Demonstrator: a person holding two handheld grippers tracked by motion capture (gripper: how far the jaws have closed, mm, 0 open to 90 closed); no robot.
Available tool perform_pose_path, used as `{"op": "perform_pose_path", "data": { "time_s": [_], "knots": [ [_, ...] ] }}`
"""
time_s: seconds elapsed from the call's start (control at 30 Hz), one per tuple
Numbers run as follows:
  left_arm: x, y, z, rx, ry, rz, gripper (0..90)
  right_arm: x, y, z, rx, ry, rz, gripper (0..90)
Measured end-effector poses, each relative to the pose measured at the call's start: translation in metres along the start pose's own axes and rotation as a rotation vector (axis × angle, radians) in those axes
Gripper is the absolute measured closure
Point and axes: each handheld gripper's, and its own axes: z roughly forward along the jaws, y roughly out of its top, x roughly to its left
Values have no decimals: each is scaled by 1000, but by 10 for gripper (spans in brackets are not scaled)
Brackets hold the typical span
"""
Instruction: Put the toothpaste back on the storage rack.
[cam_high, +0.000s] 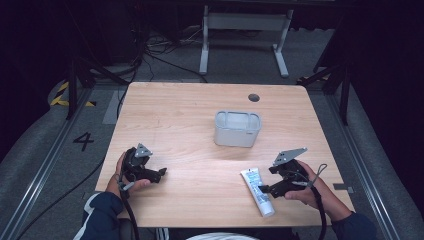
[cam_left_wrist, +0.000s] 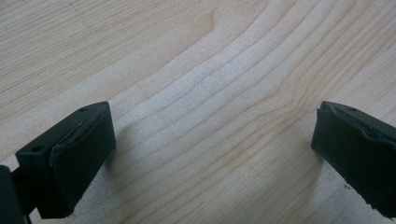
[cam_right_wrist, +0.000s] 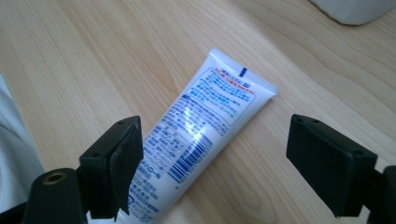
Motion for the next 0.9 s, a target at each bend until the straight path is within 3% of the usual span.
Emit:
{"op": "perform_pose_path", "data": {
  "time_s": [0.23,0.57,0.63,0.9],
  "knots": [
    [0,0,0,5,0,-1,1,11,3,16,59,4,0,196],
    [0,1,0,5,0,0,1,11,3,41,134,-7,3,167],
    [0,1,0,5,0,0,1,12,3,45,151,-7,-6,208],
    [0,1,0,4,-3,-1,2,12,9,49,162,-24,-35,239]
  ]
}}
